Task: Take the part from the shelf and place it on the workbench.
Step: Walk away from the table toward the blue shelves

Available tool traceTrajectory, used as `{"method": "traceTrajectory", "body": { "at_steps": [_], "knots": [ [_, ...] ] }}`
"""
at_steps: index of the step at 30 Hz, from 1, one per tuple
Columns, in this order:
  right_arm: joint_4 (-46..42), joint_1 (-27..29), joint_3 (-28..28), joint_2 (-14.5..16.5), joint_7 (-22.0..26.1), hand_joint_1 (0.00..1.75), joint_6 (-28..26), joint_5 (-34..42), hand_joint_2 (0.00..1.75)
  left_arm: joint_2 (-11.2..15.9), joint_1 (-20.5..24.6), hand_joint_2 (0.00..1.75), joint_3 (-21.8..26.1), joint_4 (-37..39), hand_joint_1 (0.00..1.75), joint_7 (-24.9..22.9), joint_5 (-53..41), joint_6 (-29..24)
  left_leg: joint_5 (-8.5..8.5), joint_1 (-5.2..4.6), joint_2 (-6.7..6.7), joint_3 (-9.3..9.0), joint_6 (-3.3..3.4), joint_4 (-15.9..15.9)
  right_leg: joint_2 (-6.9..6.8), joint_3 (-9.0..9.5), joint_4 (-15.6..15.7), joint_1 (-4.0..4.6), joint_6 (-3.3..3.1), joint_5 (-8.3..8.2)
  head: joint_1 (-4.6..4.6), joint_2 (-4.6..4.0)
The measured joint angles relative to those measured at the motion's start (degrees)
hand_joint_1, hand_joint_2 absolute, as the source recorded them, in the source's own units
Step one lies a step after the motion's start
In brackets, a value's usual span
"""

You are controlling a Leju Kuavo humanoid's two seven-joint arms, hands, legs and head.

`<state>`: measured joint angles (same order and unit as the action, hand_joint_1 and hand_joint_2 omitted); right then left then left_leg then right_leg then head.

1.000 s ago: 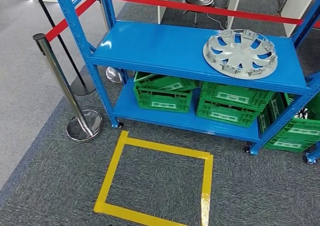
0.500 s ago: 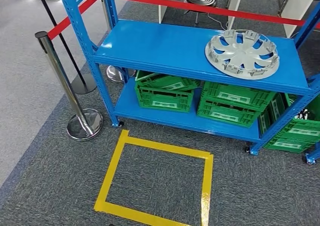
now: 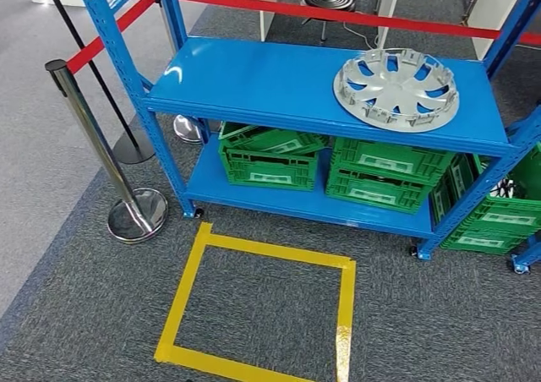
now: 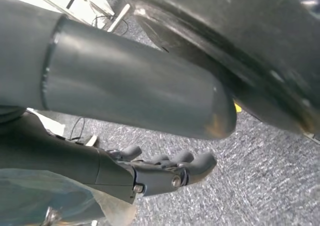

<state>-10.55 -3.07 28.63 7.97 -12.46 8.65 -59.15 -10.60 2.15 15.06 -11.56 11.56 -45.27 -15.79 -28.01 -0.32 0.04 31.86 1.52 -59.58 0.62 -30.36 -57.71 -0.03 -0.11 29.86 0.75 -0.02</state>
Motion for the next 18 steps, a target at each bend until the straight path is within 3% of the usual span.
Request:
{"method": "traceTrajectory", "body": {
  "at_steps": [3,5,8,9,10,11,13,14,16,18],
  "knots": [
    [0.0,-0.1,0.0,0.1,0.0,0.00,0.0,0.0,0.00,0.0,0.0,0.00,0.0,0.0,0.00,0.0,0.0,0.0,-0.16,-0.05,-0.05,-0.51,0.09,1.9,-0.05,-0.31,0.1,-0.07,0.85,0.03,-0.04,0.00],
    [0.0,-0.1,0.0,0.0,0.0,0.00,0.0,0.0,0.00,0.0,0.0,0.00,0.0,0.0,0.00,0.0,0.0,0.0,0.18,0.29,0.02,-0.96,0.25,2.8,-0.10,-1.06,-1.3,-0.06,1.36,1.15,0.20,0.00],
    [0.0,-0.1,0.0,0.0,0.0,0.00,0.0,0.0,0.00,-0.2,0.1,0.00,0.0,0.0,0.00,-0.1,0.0,0.0,0.18,0.47,0.20,-1.30,0.52,3.2,-0.16,-6.21,-11.4,-0.20,2.10,5.71,0.61,0.00],
    [0.0,-0.1,0.0,0.0,0.0,0.00,0.0,-0.1,0.00,-0.2,0.1,0.00,0.1,0.0,0.00,-0.1,0.0,0.0,0.09,0.47,0.24,-1.35,0.57,3.2,-0.17,-8.05,-14.6,-0.27,2.34,6.51,0.63,0.00],
    [0.0,0.0,0.0,0.0,-0.1,0.00,0.0,-0.1,0.00,-0.2,0.1,0.00,0.1,0.0,0.00,-0.2,0.0,0.0,-0.04,0.47,0.27,-1.45,0.58,3.2,-0.17,-9.06,-16.0,-0.34,2.55,6.25,0.64,0.00],
    [0.0,0.1,0.0,-0.1,-0.1,0.00,0.0,-0.1,0.00,-0.2,0.0,0.00,0.1,0.0,0.00,-0.2,0.0,0.0,-0.19,0.50,0.25,-1.62,0.52,3.1,-0.19,-8.88,-15.0,-0.43,2.69,4.81,0.65,0.00],
    [0.0,0.1,0.0,-0.1,-0.2,0.00,0.0,-0.2,0.00,-0.2,0.0,0.00,0.1,0.0,0.00,-0.2,-0.1,0.0,-0.71,0.59,0.20,-2.12,0.16,3.0,-0.39,-5.82,-7.9,-0.67,2.87,0.42,0.68,0.00],
    [0.0,0.0,0.0,-0.1,-0.2,0.00,0.0,-0.2,0.00,-0.2,0.0,0.00,0.1,0.0,0.00,-0.2,-0.1,0.0,-1.06,0.50,0.18,-2.27,-0.16,2.7,-0.51,-4.03,-4.2,-0.70,2.84,-0.94,0.78,0.00],
    [0.0,-0.1,0.0,-0.1,-0.2,0.00,0.2,-0.2,0.00,-0.2,0.1,0.00,0.2,0.0,0.00,-0.2,-0.1,0.0,-1.47,0.25,0.19,-2.32,-0.76,2.4,-0.62,-2.13,-0.7,-0.64,2.23,-1.36,0.71,0.00],
    [0.0,-0.1,0.0,-0.1,-0.2,0.00,0.2,-0.3,0.00,-0.2,0.2,0.00,0.3,0.0,0.00,-0.2,-0.2,0.0,-1.67,0.15,0.21,-2.34,-1.10,2.3,-0.53,-1.84,-0.6,-0.61,1.36,-0.99,0.48,0.00]
  ]
}}
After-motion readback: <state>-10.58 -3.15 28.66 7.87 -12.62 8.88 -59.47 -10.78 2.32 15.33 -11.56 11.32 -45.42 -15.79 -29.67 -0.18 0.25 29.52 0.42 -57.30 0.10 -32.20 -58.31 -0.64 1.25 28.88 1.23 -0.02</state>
